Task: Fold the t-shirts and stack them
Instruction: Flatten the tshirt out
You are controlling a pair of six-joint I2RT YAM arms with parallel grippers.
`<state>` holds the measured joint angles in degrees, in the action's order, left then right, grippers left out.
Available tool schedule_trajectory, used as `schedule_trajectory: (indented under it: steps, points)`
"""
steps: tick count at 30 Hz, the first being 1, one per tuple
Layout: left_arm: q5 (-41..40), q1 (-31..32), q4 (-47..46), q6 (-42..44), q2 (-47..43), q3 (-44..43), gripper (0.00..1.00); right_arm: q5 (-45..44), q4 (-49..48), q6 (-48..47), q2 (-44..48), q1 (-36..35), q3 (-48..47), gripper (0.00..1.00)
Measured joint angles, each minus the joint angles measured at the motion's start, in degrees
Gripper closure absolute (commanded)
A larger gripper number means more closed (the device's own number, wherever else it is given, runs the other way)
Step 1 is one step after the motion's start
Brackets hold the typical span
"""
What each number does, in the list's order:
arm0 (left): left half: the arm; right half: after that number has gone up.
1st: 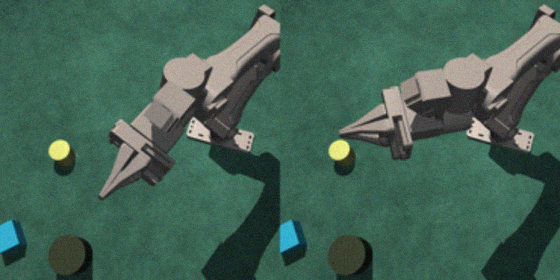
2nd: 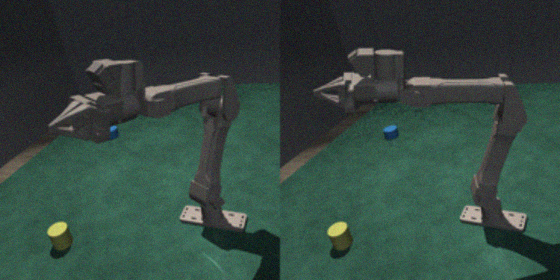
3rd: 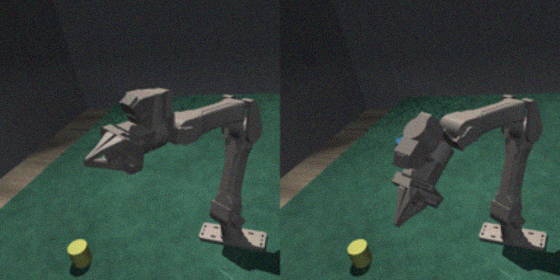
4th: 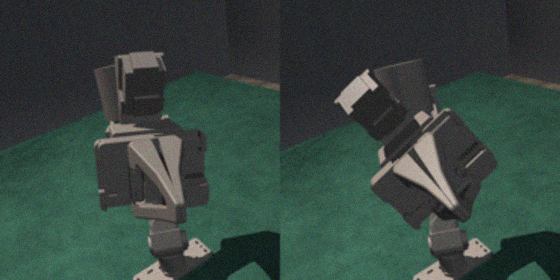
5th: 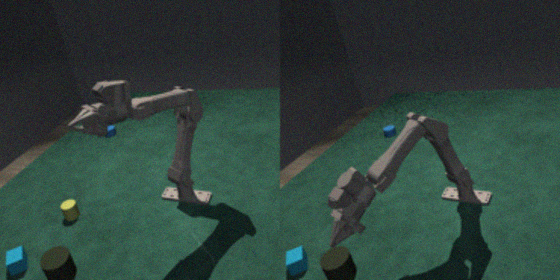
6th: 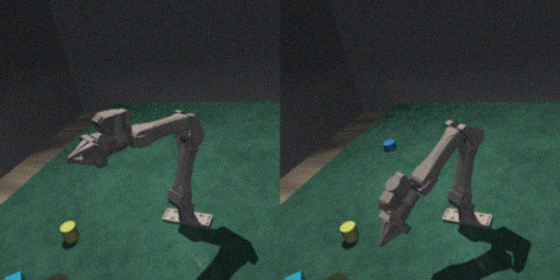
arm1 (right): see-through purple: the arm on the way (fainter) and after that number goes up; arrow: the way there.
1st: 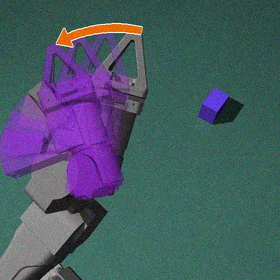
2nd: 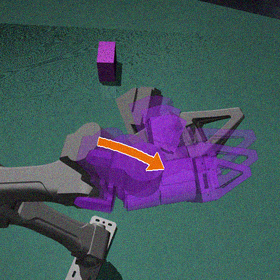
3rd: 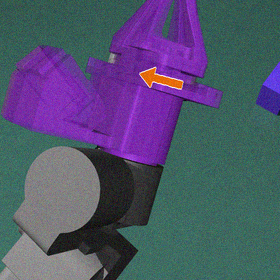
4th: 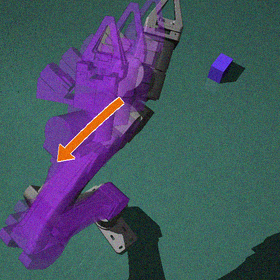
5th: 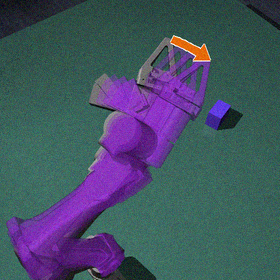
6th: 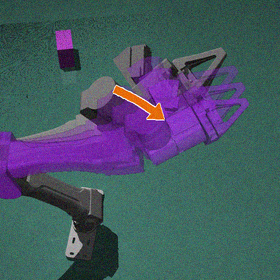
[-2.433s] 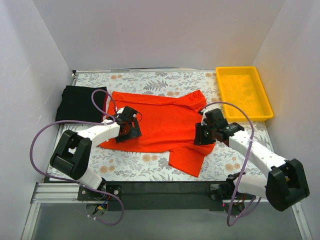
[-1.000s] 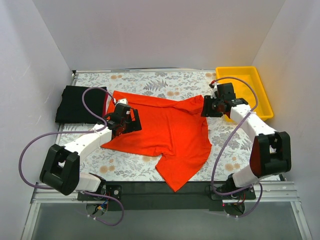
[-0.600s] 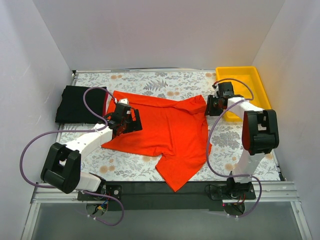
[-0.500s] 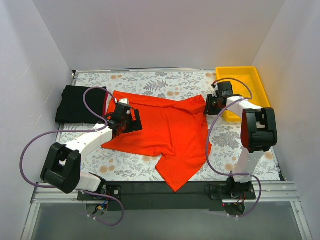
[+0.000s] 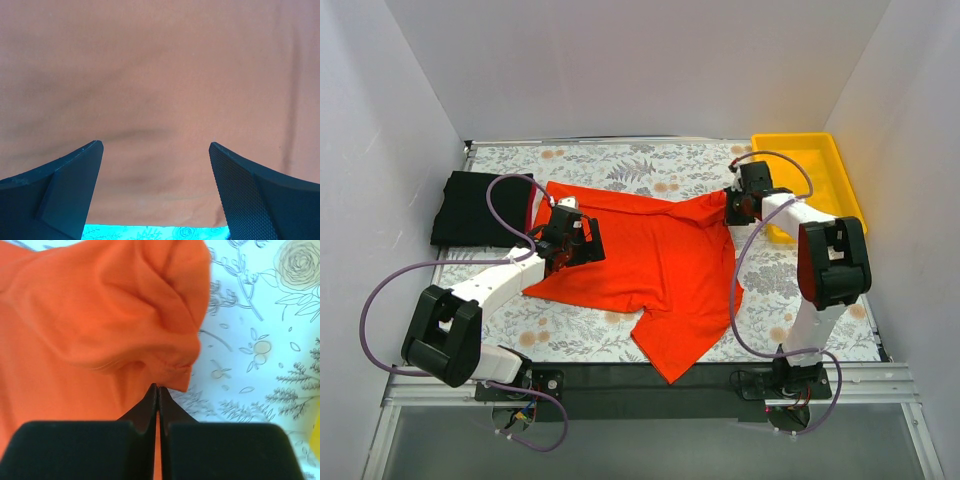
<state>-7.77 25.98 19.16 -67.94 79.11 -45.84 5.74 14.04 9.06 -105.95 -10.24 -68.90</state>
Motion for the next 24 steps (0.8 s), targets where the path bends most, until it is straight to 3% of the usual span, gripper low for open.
schedule_trajectory:
  steps: [4, 10, 12, 16, 20, 24]
  points:
    - [0.04, 0.0, 0.02, 0.0, 0.0, 0.0, 0.19, -11.26, 2.91, -0.26, 3.3, -8.28, -0.94, 0.99]
    - [0.04, 0.0, 0.04, -0.02, 0.0, 0.0, 0.19, -23.8, 9.97, -0.96, -1.79, -22.84, -7.28, 0.8]
    - [0.07, 0.0, 0.04, -0.04, 0.0, 0.0, 0.19, -25.24, 12.76, -2.03, -4.63, -27.61, -9.64, 0.71]
    - [0.13, 0.0, 0.07, -0.07, 0.2, 0.0, 0.19, -23.37, 16.02, -4.13, -5.81, -33.11, -10.99, 0.67]
    - [0.26, 0.0, 0.07, -0.13, 0.33, 0.0, 0.19, -19.54, 17.77, -5.42, -2.95, -32.46, -10.91, 0.63]
    - [0.44, 0.0, 0.07, -0.24, 0.44, 0.0, 0.19, -13.9, 15.23, -5.62, 4.52, -25.03, -8.33, 0.63]
